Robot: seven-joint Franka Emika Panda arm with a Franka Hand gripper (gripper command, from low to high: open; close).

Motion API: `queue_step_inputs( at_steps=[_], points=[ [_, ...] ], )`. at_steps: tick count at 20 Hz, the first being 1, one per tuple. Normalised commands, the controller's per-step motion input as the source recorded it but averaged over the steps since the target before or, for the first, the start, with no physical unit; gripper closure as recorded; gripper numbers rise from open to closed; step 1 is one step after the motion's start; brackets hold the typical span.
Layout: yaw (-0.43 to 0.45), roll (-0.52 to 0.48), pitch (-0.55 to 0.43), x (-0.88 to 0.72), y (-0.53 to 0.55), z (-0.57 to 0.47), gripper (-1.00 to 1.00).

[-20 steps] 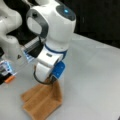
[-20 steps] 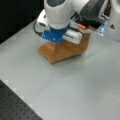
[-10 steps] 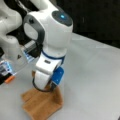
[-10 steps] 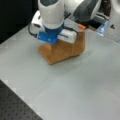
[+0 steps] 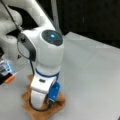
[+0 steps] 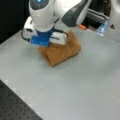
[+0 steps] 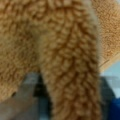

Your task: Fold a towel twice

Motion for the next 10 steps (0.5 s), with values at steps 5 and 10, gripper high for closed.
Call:
queue_step_inputs(
  at_steps=[5, 10],
  points=[
    [0.01, 0.237, 0.015, 0.32, -0.28, -0.13, 1.0],
    [-0.054, 0.296, 0.022, 0.37, -0.32, -0.13, 1.0]
  ],
)
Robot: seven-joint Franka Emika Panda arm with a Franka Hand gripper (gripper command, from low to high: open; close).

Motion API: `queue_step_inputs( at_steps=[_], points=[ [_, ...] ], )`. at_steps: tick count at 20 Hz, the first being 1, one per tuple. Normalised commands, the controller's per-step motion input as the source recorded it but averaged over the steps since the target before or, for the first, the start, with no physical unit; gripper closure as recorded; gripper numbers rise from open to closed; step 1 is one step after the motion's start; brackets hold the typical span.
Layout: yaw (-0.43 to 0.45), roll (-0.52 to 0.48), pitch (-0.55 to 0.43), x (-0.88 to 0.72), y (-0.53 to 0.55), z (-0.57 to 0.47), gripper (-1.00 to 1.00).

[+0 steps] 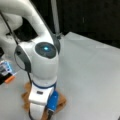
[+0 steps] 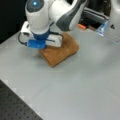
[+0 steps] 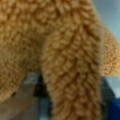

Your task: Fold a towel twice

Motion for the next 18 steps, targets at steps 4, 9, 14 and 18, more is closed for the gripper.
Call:
queue_step_inputs(
  at_steps=[4, 9, 14, 18],
  points=[
    [-0.101, 0.327, 0.08, 0.39, -0.33, -0.06, 1.0],
    [-0.144, 0.307, 0.085, 0.29, -0.27, -0.03, 1.0],
    [-0.144, 0.294, 0.092, 0.18, -0.21, -0.08, -1.0],
    [-0.159, 0.29, 0.079, 0.12, -0.11, -0.05, -1.0]
  ],
)
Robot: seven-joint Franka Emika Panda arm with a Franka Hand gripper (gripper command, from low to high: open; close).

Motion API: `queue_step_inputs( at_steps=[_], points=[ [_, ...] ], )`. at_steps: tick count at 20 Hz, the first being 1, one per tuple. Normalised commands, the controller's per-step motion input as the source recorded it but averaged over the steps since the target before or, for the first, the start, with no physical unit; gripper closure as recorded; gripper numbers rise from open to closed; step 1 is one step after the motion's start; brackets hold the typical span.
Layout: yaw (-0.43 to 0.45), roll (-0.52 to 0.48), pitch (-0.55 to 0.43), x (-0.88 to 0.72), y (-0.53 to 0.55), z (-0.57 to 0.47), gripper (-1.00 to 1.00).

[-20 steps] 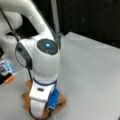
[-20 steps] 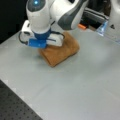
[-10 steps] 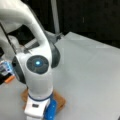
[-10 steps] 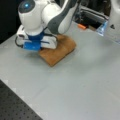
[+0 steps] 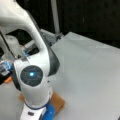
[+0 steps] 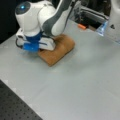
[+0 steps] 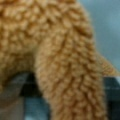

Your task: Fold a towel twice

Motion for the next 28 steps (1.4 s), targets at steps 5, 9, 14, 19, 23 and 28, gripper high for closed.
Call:
queue_step_inputs(
  at_steps=[5, 9, 14, 19, 23, 28],
  points=[
    [-0.183, 0.255, 0.058, 0.05, 0.04, 0.0, -1.0],
    [-0.154, 0.195, 0.06, 0.03, 0.1, 0.05, -1.0],
    [-0.167, 0.103, 0.062, 0.03, 0.09, 0.15, -1.0],
    [-0.197, -0.032, 0.061, -0.02, 0.1, 0.26, -1.0],
    [-0.113, -0.128, 0.08, -0.06, 0.08, 0.28, -1.0],
    [-0.025, -0.162, 0.113, -0.08, 0.07, 0.23, -1.0]
  ],
)
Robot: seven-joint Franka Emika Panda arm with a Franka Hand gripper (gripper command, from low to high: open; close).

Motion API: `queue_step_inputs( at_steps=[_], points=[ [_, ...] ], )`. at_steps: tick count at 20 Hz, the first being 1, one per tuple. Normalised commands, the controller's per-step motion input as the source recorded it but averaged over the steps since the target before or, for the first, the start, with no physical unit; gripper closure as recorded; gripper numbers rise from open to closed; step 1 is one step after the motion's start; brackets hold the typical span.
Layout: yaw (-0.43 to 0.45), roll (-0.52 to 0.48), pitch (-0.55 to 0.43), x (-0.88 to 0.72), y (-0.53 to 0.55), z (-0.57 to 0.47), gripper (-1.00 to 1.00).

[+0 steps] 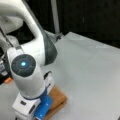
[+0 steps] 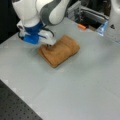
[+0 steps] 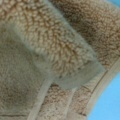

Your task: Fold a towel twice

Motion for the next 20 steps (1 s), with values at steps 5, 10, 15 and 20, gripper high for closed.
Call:
queue_step_inputs(
  at_steps=[5, 10, 15, 20],
  points=[
    [-0.02, -0.184, 0.122, -0.1, 0.18, 0.24, -1.0],
    [-0.082, -0.195, 0.016, -0.1, 0.44, 0.35, -1.0],
    [-0.088, 0.001, -0.193, -0.15, 0.55, 0.19, -1.0],
    [0.0, 0.096, -0.403, -0.27, 0.4, -0.1, -1.0]
  ],
)
